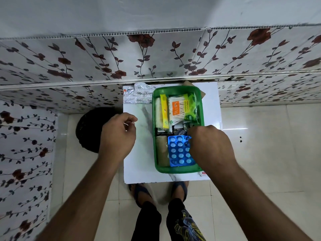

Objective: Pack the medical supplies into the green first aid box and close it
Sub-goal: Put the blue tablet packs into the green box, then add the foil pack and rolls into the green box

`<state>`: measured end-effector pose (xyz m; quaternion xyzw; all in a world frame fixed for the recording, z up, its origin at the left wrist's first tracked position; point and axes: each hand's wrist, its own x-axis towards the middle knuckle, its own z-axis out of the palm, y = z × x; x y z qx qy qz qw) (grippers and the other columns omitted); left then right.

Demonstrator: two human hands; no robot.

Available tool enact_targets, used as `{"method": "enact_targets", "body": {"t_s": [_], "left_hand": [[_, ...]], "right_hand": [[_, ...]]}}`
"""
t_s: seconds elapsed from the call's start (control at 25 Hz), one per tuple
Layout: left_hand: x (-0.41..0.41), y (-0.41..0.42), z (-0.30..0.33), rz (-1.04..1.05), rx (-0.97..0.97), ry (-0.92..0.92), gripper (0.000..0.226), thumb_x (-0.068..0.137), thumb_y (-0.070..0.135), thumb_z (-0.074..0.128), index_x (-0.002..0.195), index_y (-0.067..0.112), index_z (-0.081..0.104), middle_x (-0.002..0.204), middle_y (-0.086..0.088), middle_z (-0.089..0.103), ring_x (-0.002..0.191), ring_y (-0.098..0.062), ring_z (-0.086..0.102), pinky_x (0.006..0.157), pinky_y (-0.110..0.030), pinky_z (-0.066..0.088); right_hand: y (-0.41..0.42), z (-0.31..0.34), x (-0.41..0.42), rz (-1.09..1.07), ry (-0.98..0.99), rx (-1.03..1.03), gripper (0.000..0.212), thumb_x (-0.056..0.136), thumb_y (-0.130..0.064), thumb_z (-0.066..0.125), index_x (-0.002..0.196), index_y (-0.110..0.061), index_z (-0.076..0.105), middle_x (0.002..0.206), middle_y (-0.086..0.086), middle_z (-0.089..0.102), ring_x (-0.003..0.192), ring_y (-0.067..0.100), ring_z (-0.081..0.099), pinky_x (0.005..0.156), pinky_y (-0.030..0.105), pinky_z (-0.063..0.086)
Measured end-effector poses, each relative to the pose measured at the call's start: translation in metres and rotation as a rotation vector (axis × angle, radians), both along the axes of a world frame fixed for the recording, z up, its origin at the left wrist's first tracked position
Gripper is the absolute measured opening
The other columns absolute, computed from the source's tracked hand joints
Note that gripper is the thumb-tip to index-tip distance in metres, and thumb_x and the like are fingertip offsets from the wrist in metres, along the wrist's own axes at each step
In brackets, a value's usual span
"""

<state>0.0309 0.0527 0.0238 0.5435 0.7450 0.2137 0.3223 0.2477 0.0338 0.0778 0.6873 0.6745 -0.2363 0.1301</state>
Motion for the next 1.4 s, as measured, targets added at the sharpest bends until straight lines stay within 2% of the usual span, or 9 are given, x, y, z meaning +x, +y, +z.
{"method": "enact_targets", "body": {"t_s": [0.12,0.2,0.36,0.6,0.84,0.96,1.04,1.2,1.4], "left_hand": [[-0.002,-0.001,-0.005,0.015,-0.027,-0.033,0.021,0.087,0.007,0.057,0.092,0.020,0.072,0.085,0.000,0.071,0.070,-0.017,0.064,0.068,-0.032,0.054],[-0.006,0.002,-0.006,0.017,-0.025,-0.044,0.019,0.087,0.008,0.058,0.093,0.019,0.072,0.087,0.001,0.071,0.071,-0.016,0.065,0.067,-0.032,0.054],[-0.015,0.035,-0.028,-0.062,-0.043,0.059,0.023,0.087,0.026,0.066,0.110,0.020,0.066,0.113,-0.004,0.062,0.099,-0.019,0.061,0.081,-0.027,0.043],[-0.011,0.094,-0.078,0.363,-0.138,-0.016,0.066,0.065,0.048,0.083,0.110,0.010,0.053,0.110,-0.010,0.061,0.099,-0.029,0.059,0.080,-0.035,0.049],[-0.012,0.100,-0.073,0.513,-0.145,-0.182,0.033,0.069,0.023,0.085,0.084,0.016,0.056,0.086,0.000,0.061,0.085,-0.023,0.061,0.065,-0.026,0.045],[-0.028,0.085,-0.046,0.579,-0.051,-0.228,0.032,0.070,0.014,0.081,0.077,0.022,0.051,0.079,0.002,0.062,0.085,-0.026,0.066,0.076,-0.042,0.057],[-0.034,0.069,-0.005,0.546,0.087,-0.179,0.026,0.077,0.011,0.076,0.088,0.022,0.055,0.084,0.001,0.065,0.083,-0.025,0.067,0.077,-0.043,0.059],[-0.007,0.040,0.074,0.268,0.075,-0.383,0.031,0.086,-0.001,0.067,0.099,0.027,0.067,0.094,0.005,0.070,0.070,-0.010,0.070,0.059,-0.017,0.057],[0.075,0.003,0.048,-0.309,-0.225,-0.195,0.031,0.087,0.009,0.067,0.110,0.030,0.070,0.111,-0.003,0.065,0.088,-0.017,0.068,0.082,-0.034,0.057]], "right_hand": [[-0.003,0.001,0.003,-0.028,0.042,0.062,0.020,0.084,-0.017,0.060,0.100,-0.022,0.070,0.094,0.003,0.073,0.082,0.027,0.067,0.061,0.026,0.041],[0.003,0.004,0.014,-0.250,0.216,0.216,0.014,0.085,-0.021,0.062,0.093,-0.024,0.074,0.088,-0.004,0.076,0.073,0.022,0.068,0.062,0.028,0.049],[0.058,-0.027,0.049,-0.634,0.445,0.382,0.017,0.087,-0.022,0.066,0.102,-0.022,0.074,0.100,-0.005,0.076,0.082,0.016,0.070,0.074,0.024,0.046],[0.125,-0.082,0.056,-0.411,0.336,0.114,0.034,0.092,-0.026,0.058,0.121,-0.013,0.070,0.123,0.007,0.071,0.113,0.028,0.064,0.097,0.032,0.046],[0.127,-0.079,0.056,-0.303,0.339,0.085,0.048,0.086,-0.040,0.044,0.105,-0.012,0.077,0.106,0.012,0.075,0.092,0.031,0.065,0.075,0.028,0.041],[0.117,-0.070,0.059,-0.392,0.386,0.083,0.039,0.084,-0.037,0.052,0.096,-0.010,0.078,0.097,0.014,0.076,0.090,0.032,0.067,0.082,0.038,0.053],[0.105,-0.061,0.067,-0.504,0.414,0.134,0.025,0.086,-0.025,0.059,0.097,-0.010,0.076,0.094,0.012,0.075,0.091,0.032,0.066,0.085,0.040,0.052],[0.070,-0.040,0.077,-0.712,0.491,0.235,0.027,0.088,-0.027,0.061,0.110,-0.015,0.073,0.092,-0.004,0.067,0.090,0.016,0.060,0.074,0.026,0.041],[0.031,-0.024,0.078,-0.835,0.586,0.278,0.027,0.082,-0.034,0.060,0.104,-0.023,0.073,0.097,-0.006,0.075,0.094,0.017,0.069,0.085,0.037,0.054]]}}
